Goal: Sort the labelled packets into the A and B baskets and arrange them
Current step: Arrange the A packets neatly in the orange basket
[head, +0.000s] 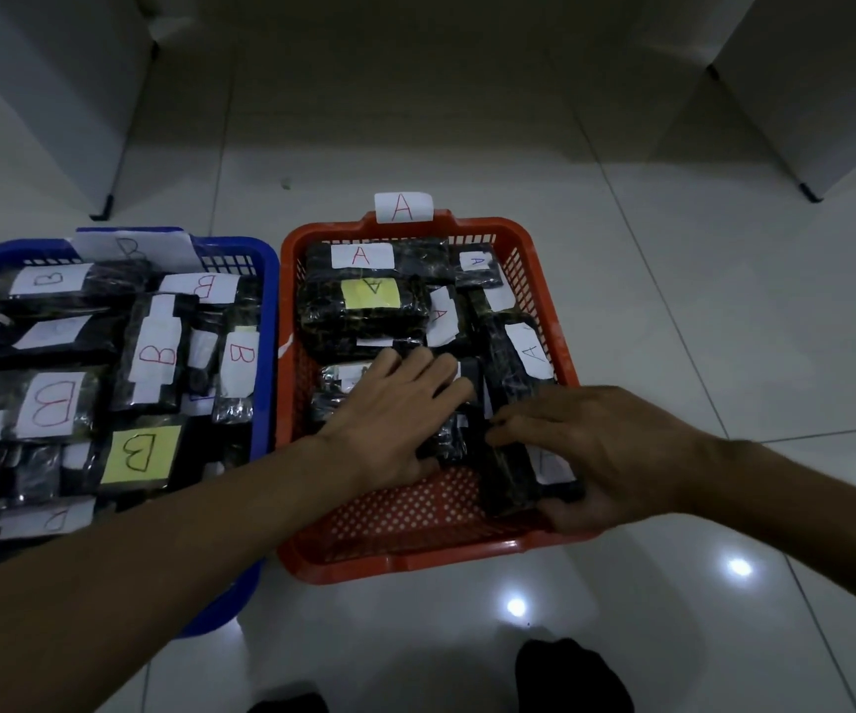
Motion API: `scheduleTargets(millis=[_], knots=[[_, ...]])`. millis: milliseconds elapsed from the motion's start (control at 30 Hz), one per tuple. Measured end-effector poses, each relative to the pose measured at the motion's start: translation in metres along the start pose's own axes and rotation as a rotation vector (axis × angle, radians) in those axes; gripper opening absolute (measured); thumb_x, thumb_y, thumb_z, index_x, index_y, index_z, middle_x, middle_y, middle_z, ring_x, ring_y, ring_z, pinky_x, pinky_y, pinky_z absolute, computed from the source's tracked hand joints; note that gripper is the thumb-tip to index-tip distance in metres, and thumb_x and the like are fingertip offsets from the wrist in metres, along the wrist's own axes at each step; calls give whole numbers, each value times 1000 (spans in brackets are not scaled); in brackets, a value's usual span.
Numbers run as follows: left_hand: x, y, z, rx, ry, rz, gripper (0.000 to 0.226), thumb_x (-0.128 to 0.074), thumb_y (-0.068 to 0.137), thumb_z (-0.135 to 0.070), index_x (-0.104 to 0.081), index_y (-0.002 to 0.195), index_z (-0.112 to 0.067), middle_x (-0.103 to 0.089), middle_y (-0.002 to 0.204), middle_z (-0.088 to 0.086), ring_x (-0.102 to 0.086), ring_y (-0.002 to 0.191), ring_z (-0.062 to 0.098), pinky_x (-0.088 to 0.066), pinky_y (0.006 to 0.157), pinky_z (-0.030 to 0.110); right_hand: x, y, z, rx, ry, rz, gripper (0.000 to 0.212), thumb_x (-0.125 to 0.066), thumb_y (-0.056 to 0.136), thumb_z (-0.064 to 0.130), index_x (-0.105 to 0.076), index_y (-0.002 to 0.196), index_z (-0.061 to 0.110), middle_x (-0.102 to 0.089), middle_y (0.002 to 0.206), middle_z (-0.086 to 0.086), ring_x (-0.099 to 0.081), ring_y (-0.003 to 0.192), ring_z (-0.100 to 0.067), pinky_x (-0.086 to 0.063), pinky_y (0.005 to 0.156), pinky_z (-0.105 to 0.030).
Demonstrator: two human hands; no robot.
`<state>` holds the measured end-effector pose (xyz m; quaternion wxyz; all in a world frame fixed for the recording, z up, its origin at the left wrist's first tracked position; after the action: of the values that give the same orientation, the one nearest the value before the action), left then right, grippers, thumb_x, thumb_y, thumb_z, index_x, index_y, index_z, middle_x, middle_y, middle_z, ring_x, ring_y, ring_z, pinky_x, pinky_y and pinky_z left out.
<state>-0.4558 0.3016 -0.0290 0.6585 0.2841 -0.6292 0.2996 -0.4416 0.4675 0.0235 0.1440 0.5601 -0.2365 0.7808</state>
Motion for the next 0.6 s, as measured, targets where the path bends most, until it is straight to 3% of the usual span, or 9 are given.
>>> scheduleTargets(millis=[100, 267, 600], knots=[[0, 0, 4, 19, 7, -3, 80, -72, 63, -52, -45, 130, -20, -46, 128, 2, -43, 112, 25, -40, 86, 41, 4, 14, 0, -36, -27, 121, 61, -69, 81, 50, -52, 136, 30, -58, 130, 10, -54, 116, -9, -41, 85, -18], [0, 4, 5, 6, 28, -3, 75, -70, 69, -45, -42, 134, -21, -44, 132, 2, -40, 114, 25, -38, 88, 41, -2, 38, 3, -66, -120, 239, 57, -70, 83, 45, -54, 135, 29, -60, 129, 6, -56, 116, -13, -51, 96, -33], [-5, 2, 6, 16, -9, -70, 76, -79, 62, -40, -47, 128, -21, -51, 124, 2, -41, 107, 24, -44, 80, 41, -15, 31, 9, -63, -51, 159, 49, -68, 85, 39, -58, 131, 26, -59, 128, 7, -54, 116, -13, -40, 96, -23]])
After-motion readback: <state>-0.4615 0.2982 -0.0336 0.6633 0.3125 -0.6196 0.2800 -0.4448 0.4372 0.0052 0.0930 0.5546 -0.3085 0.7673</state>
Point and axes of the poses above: each hand's wrist, its own y-axis towards the middle knuckle, its own x-axis out of the back of the hand, z = x × y, the point moved 5 cm from there along y, towards the middle knuckle
